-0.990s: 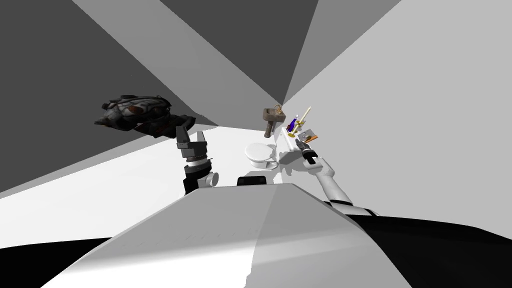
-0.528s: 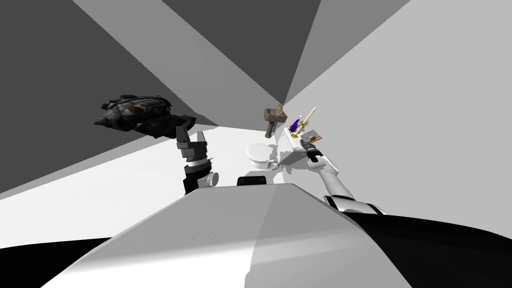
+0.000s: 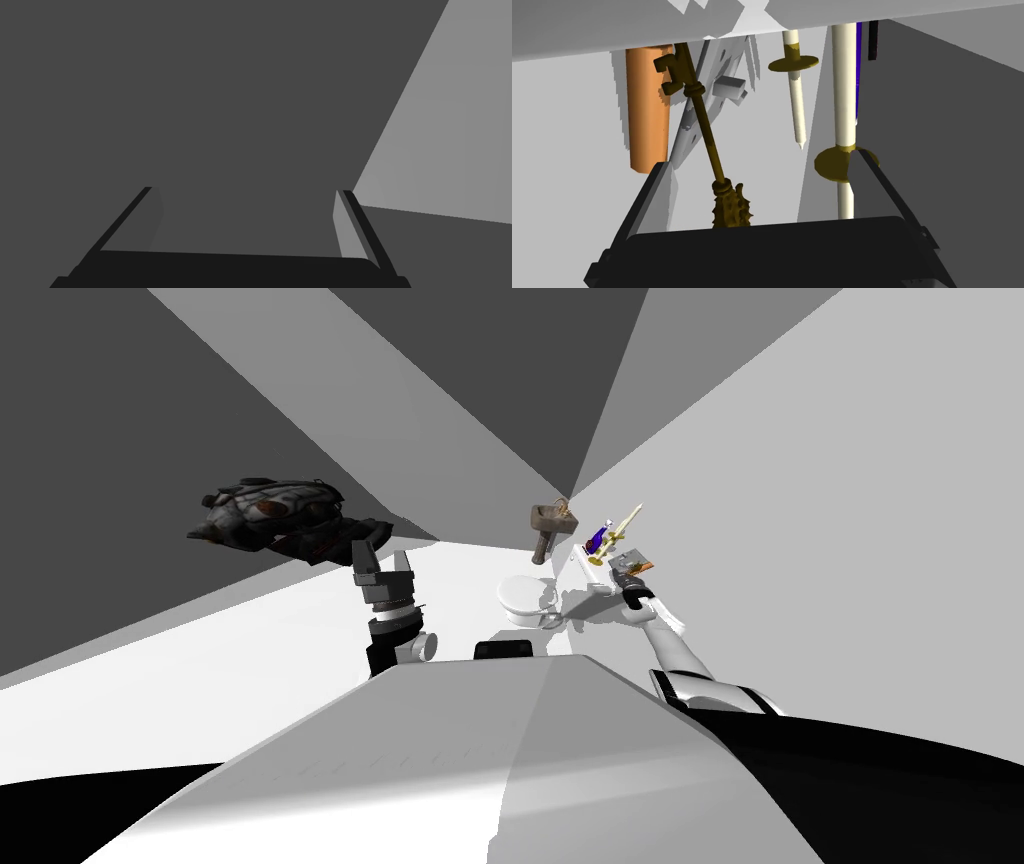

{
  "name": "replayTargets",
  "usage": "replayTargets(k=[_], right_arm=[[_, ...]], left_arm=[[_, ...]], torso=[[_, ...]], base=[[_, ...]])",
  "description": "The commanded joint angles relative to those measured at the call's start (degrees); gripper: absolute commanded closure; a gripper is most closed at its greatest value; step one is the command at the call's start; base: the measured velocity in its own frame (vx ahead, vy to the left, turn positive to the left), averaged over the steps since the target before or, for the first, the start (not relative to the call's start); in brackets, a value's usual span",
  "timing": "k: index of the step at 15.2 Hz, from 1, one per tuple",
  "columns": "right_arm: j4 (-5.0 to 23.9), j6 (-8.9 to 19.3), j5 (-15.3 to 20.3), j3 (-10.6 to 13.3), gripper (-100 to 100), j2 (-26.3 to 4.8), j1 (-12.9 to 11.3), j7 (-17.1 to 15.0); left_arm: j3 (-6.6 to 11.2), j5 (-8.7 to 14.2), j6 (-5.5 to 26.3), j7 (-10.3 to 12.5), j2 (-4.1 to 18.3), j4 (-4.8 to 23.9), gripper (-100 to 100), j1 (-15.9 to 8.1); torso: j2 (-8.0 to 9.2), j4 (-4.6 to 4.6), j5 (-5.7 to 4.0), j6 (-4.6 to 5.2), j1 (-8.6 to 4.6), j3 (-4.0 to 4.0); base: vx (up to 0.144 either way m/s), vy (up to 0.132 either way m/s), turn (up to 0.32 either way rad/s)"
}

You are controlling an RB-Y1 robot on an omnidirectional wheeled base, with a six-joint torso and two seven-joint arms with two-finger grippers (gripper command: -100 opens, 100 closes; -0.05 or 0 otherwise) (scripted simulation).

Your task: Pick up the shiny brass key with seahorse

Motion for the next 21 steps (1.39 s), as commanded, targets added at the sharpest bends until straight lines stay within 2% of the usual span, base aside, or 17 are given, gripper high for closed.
replayTargets(k=[1,2,3,4,5,6,8,12,15,18,19,20,21], right_arm=[[1.58,0.27,0.42,-0.08,-100,-0.42,-0.64,0.00],[3.73,1.18,1.75,-0.62,-100,-1.14,-1.82,0.02],[4.09,1.18,1.75,-0.62,-100,-1.14,-1.82,0.02],[6.13,2.04,3.00,-1.13,-100,-1.80,-2.94,0.04],[6.48,2.04,3.00,-1.13,-100,-1.80,-2.94,0.04],[8.08,2.85,4.19,-1.61,-100,-2.40,-4.01,0.06],[8.73,2.85,4.19,-1.61,-100,-2.40,-4.01,0.06],[16.09,5.50,8.08,-3.19,-100,-4.22,-7.53,0.12],[19.59,6.76,9.93,-3.95,-100,-4.99,-9.22,0.15],[21.01,7.28,10.69,-4.25,-100,-5.28,-9.91,0.16],[20.14,7.28,10.21,-3.96,-100,-5.11,-9.56,0.16],[18.43,8.83,9.58,-1.39,-100,-5.40,-9.73,-0.70],[16.59,10.35,8.85,0.06,-100,-5.69,-9.85,-1.58]], left_arm=[[0.00,0.00,0.00,0.00,0.00,0.00,0,0.00],[0.00,0.00,0.00,0.00,0.00,0.00,0,0.00],[0.00,0.00,0.00,0.00,0.00,0.00,0,0.00],[0.00,0.00,0.00,0.00,0.00,0.00,0,0.00],[0.00,0.00,0.00,0.00,0.00,0.00,0,0.00],[0.00,0.00,0.00,0.00,0.00,0.00,0,0.00],[0.00,0.00,0.00,0.00,0.00,0.00,0,0.00],[0.00,0.00,0.00,0.00,0.00,0.00,0,0.00],[0.00,0.00,0.00,0.00,-0.01,0.00,0,0.00],[0.00,0.00,0.00,0.00,0.00,0.00,0,0.00],[0.00,0.00,0.00,0.00,0.00,0.00,0,0.00],[0.00,0.00,0.00,0.00,0.00,0.00,0,0.00],[0.01,0.00,0.00,0.00,0.01,0.00,0,0.01]], torso=[[0.00,0.00,0.00,0.00,0.00,0.00],[0.01,0.00,-0.01,0.00,-0.04,0.00],[0.00,0.00,0.00,0.00,-0.02,0.00],[-0.01,0.00,0.00,0.00,0.01,0.00],[-0.03,0.00,0.01,-0.01,0.07,-0.02],[-0.06,-0.01,0.02,0.00,0.09,-0.03],[-0.08,-0.02,0.02,-0.01,0.08,-0.05],[-0.07,-0.01,0.03,-0.01,0.15,-0.04],[-0.18,-0.04,0.06,-0.02,0.27,-0.10],[-0.08,-0.02,0.02,-0.01,0.04,-0.05],[-0.03,-0.01,-0.01,-0.01,-0.07,-0.02],[0.02,0.00,-0.03,0.00,-0.15,0.01],[0.03,0.01,-0.05,0.04,-0.26,0.02]], base=[[0.026,0.052,-0.004],[0.031,0.071,0.003],[0.033,0.078,-0.003],[0.040,0.096,-0.001],[0.050,0.097,-0.004],[0.056,0.098,-0.001],[0.038,0.068,-0.003],[0.045,0.106,0.004],[0.070,0.125,0.000],[0.037,0.057,0.001],[0.013,0.017,0.002],[0.025,-0.014,-0.132],[0.044,-0.059,-0.310]])
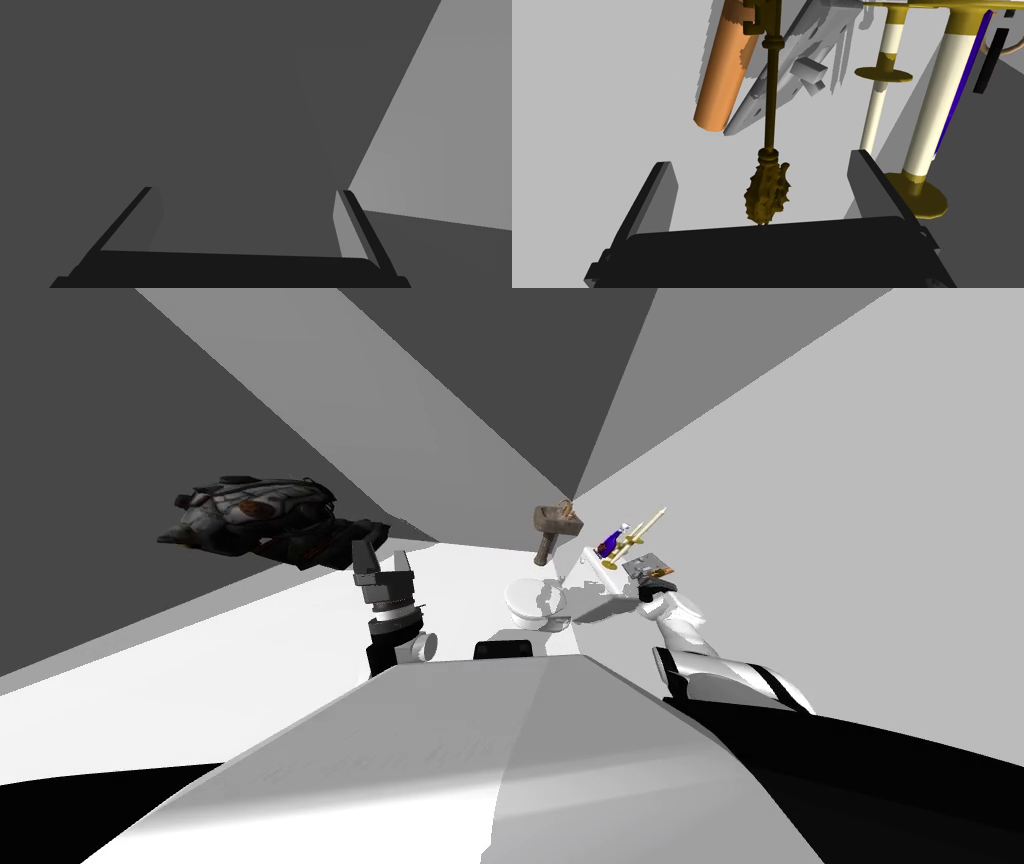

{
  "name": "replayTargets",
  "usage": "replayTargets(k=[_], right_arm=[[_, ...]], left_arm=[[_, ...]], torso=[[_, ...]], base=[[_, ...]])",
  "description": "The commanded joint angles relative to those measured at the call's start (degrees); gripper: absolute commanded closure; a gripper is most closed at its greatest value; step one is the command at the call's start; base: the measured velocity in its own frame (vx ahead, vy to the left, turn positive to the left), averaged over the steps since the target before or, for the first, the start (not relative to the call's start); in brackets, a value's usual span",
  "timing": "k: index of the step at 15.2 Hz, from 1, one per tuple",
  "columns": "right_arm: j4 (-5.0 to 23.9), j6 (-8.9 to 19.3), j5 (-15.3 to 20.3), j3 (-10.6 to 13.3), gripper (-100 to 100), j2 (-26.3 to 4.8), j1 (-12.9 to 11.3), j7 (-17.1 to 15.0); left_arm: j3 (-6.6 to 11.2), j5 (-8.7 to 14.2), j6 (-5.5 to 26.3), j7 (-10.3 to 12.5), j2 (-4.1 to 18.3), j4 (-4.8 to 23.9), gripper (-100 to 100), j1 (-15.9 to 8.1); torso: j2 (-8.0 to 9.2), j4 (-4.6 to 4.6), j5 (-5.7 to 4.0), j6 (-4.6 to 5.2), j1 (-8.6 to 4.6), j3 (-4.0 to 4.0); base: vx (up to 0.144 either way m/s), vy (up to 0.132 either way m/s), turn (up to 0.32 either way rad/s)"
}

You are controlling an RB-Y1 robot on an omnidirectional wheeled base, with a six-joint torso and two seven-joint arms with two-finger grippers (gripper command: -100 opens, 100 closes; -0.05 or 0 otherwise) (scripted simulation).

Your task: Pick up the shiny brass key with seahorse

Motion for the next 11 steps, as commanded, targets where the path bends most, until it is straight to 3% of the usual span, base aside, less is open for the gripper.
replayTargets(k=[1,4,6,7,9,10,11], right_arm=[[-1.61,1.55,-0.61,2.86,-100,-0.34,-0.19,-1.02],[-5.30,4.59,-2.07,7.04,-100,-0.90,-0.42,-2.76],[-5.30,4.59,-2.07,8.11,-100,-0.90,-0.42,-2.76],[-6.75,6.11,-2.80,9.97,-100,-1.19,-0.54,-3.63],[-7.15,6.11,-2.80,10.73,-100,-1.19,-0.54,-3.63],[-9.00,7.63,-3.54,12.67,-100,-1.47,-0.66,-4.51],[-9.00,7.63,-3.54,13.36,-100,-1.47,-0.66,-4.51]], left_arm=[[0.00,0.00,0.00,0.00,0.00,0.00,0,0.00],[0.00,0.00,0.00,0.00,0.00,0.00,0,-0.01],[0.00,0.00,0.00,0.00,0.00,0.00,0,-0.01],[-0.01,0.00,0.00,0.00,0.00,0.00,0,-0.01],[0.00,0.00,0.00,0.00,0.00,0.00,0,-0.01],[-0.01,0.00,0.00,0.00,0.00,0.00,0,-0.01],[0.00,0.00,0.00,0.00,0.00,0.00,0,-0.01]], torso=[[0.00,0.00,0.00,0.00,0.00,0.00],[-0.12,-0.03,-0.06,-0.07,-0.16,-0.07],[-0.11,-0.04,-0.06,-0.06,-0.14,-0.07],[-0.07,-0.03,-0.06,-0.08,-0.08,-0.05],[-0.04,-0.02,-0.04,-0.06,-0.04,-0.03],[-0.01,-0.01,-0.03,-0.08,-0.01,-0.01],[0.00,-0.01,-0.03,-0.04,-0.04,0.00]], base=[[0.053,-0.065,-0.215],[0.066,-0.067,-0.158],[0.046,-0.039,-0.094],[0.041,-0.029,-0.111],[0.035,-0.025,-0.091],[0.033,-0.036,-0.158],[0.035,-0.037,-0.153]])
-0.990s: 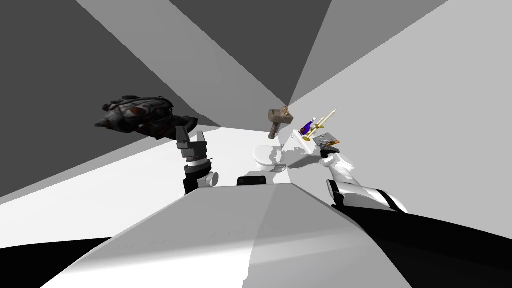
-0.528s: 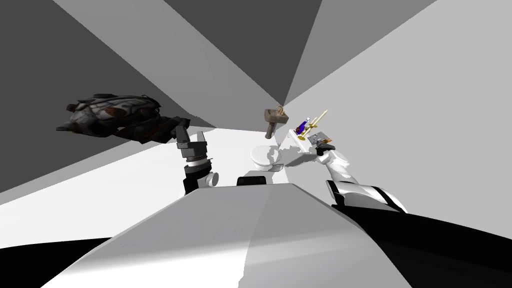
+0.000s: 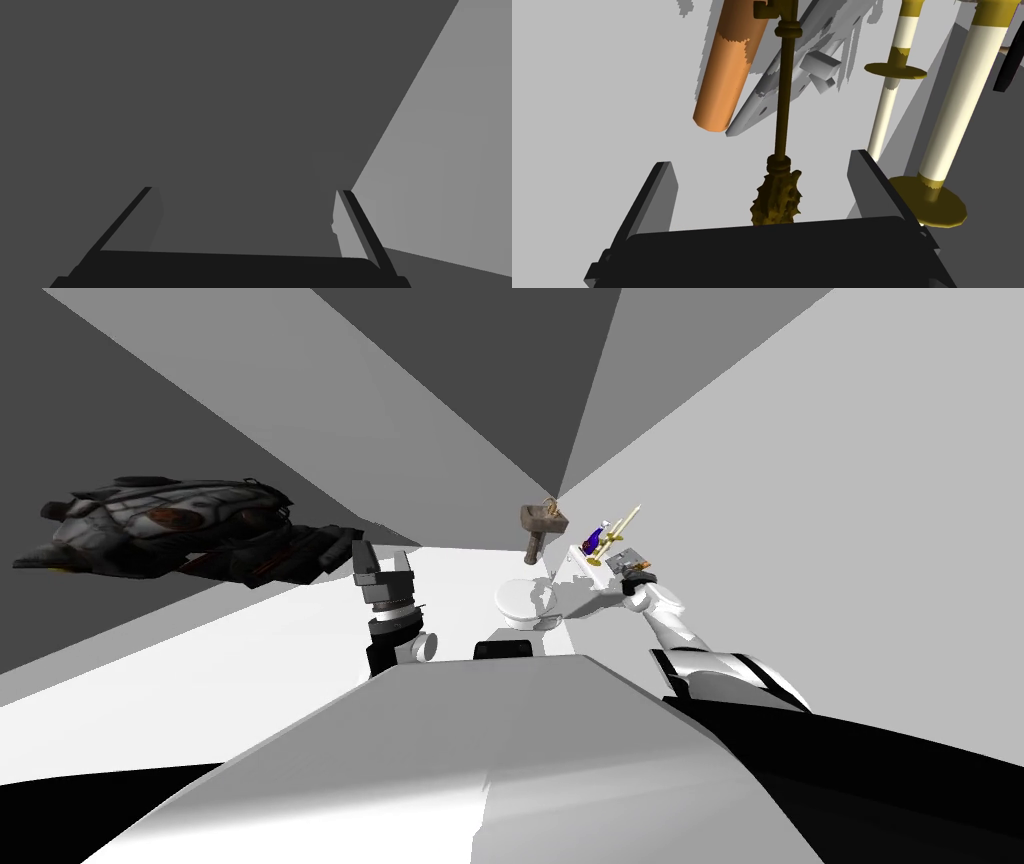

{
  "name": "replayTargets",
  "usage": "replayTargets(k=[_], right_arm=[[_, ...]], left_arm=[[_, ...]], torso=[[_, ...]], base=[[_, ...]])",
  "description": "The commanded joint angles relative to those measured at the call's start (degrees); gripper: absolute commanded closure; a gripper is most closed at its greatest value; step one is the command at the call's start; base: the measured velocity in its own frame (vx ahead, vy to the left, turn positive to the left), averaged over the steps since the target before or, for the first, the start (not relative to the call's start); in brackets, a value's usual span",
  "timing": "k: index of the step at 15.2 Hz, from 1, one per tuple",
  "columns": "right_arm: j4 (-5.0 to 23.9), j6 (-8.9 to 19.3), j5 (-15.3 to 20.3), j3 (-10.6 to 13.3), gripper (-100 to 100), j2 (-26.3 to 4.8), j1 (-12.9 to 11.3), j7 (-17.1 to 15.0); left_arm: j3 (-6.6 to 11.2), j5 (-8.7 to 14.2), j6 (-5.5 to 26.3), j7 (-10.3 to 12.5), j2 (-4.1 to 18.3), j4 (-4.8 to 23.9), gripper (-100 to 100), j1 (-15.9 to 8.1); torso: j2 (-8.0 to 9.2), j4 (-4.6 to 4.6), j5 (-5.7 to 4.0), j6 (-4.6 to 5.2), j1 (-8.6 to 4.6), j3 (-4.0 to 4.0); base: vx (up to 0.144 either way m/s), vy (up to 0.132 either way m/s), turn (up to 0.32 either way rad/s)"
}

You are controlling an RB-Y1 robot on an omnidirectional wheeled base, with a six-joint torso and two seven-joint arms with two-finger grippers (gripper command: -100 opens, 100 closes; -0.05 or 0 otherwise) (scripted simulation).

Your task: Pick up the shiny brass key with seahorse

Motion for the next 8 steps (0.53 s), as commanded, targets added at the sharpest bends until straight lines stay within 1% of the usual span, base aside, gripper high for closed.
replayTargets(k=[1,2,3,4,5,6,7,8], right_arm=[[-2.86,2.59,-1.77,2.86,-100,-0.63,0.26,-1.00],[-3.22,2.59,-1.77,4.11,-100,-0.63,0.26,-1.00],[-5.07,4.11,-2.50,5.55,-100,-0.92,0.14,-1.87],[-5.07,4.11,-2.50,6.73,-100,-0.92,0.14,-1.87],[-5.07,4.11,-2.50,6.73,-100,-0.92,0.14,-1.87],[-6.91,5.63,-3.23,8.88,-100,-1.20,0.02,-2.74],[-6.91,5.63,-3.23,9.36,-100,-1.20,0.02,-2.74],[-8.76,7.15,-3.96,11.20,-100,-1.48,-0.10,-3.61]], left_arm=[[0.00,0.00,0.00,0.00,0.00,0.00,0,0.00],[0.00,0.00,0.00,0.00,0.00,0.00,0,0.00],[0.00,0.00,0.00,0.00,0.00,0.00,0,0.00],[0.00,0.00,0.00,0.00,0.00,0.00,0,0.00],[0.00,0.00,0.00,0.00,0.00,0.00,0,0.00],[0.00,0.00,0.00,0.00,0.00,0.00,0,0.00],[0.00,0.00,0.00,0.00,0.00,0.00,0,0.00],[0.00,0.00,0.00,0.00,0.00,0.00,0,0.00]], torso=[[0.00,0.00,0.00,0.00,0.00,0.00],[-0.01,0.00,0.00,0.02,-0.03,0.00],[-0.02,0.00,0.00,0.00,-0.04,-0.01],[-0.05,-0.01,0.00,-0.04,-0.01,-0.02],[-0.09,-0.02,0.00,-0.06,0.01,-0.05],[-0.08,-0.02,0.00,-0.05,0.03,-0.05],[-0.07,-0.01,0.00,0.00,-0.01,-0.04],[-0.05,-0.01,0.00,0.01,-0.02,-0.03]], base=[[0.042,-0.047,-0.184],[0.045,-0.042,-0.142],[0.051,-0.032,-0.364],[0.061,-0.031,0.011],[0.048,-0.026,0.033],[0.046,-0.042,-0.113],[0.047,-0.040,-0.154],[0.054,-0.041,-0.162]])
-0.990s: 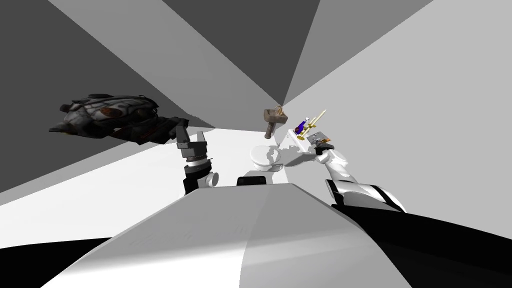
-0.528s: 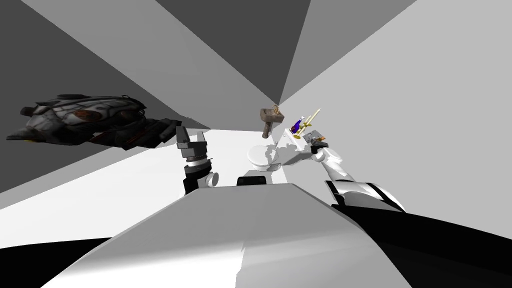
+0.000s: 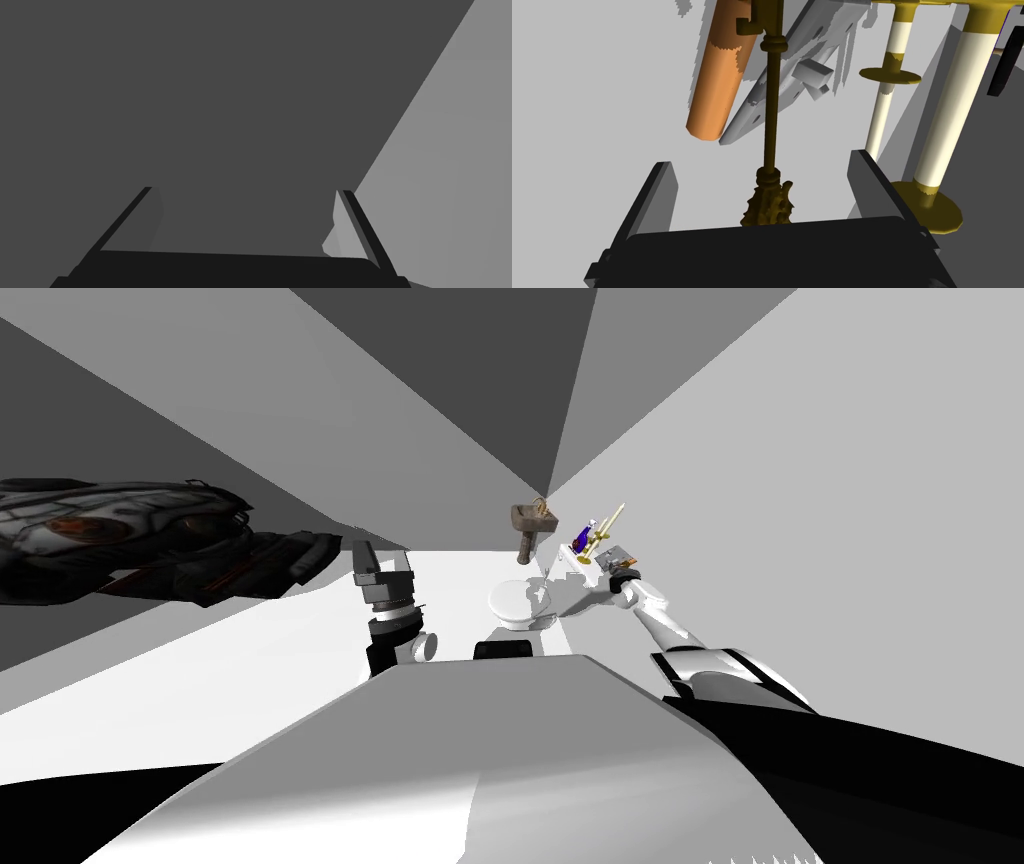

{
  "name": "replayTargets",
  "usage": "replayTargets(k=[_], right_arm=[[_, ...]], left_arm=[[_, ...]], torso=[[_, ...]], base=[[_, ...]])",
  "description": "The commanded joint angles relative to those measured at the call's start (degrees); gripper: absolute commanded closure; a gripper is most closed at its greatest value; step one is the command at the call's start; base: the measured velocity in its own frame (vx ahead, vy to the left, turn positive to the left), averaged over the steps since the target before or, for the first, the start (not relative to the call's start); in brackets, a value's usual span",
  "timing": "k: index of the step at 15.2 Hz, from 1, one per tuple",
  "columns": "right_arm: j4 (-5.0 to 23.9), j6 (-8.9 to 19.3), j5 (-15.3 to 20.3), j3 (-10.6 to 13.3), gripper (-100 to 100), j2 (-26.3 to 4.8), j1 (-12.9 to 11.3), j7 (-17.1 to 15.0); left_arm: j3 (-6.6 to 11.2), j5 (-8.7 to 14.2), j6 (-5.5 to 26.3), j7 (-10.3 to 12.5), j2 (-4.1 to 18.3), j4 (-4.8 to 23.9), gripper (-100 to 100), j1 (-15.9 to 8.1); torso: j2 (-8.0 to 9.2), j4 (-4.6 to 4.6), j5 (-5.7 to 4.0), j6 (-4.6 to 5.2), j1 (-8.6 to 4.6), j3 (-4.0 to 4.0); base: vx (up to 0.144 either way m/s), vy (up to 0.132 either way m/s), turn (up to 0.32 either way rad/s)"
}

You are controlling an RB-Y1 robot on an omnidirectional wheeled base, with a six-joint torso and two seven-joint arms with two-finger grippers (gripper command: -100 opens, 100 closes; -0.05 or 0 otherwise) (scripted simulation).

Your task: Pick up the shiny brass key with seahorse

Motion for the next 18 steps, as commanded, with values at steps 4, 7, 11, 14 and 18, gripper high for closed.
replayTargets(k=[4,7,11,14,18], right_arm=[[-0.92,0.91,-0.40,1.42,100,-0.21,-0.03,-0.56],[-0.94,0.90,-0.41,1.40,100,-0.20,-0.05,-0.58],[4.29,-3.40,1.72,-4.37,100,0.59,0.21,1.71],[6.13,-4.92,2.45,-8.06,100,0.87,0.33,2.59],[9.83,-7.96,3.91,-13.30,100,1.44,0.56,4.33]], left_arm=[[-0.01,0.00,0.00,0.00,0.00,0.00,0,-0.01],[-0.01,0.00,0.00,0.00,0.00,0.00,0,-0.01],[-0.02,0.00,0.01,0.00,-0.01,0.00,0,-0.03],[-0.02,0.00,0.00,0.00,-0.01,0.00,0,-0.03],[-0.02,0.00,0.01,0.00,-0.01,0.00,0,-0.03]], torso=[[0.11,0.02,0.02,-0.03,0.09,0.05],[0.19,0.03,0.03,-0.02,0.13,0.10],[0.34,0.05,0.06,-0.12,0.32,0.18],[0.53,0.08,0.00,-0.02,0.29,0.29],[0.46,0.07,0.01,-0.07,0.34,0.25]], base=[[0.025,-0.016,-0.050],[0.000,0.000,0.000],[-0.061,0.039,0.236],[-0.063,0.050,0.098],[-0.050,0.055,0.171]])
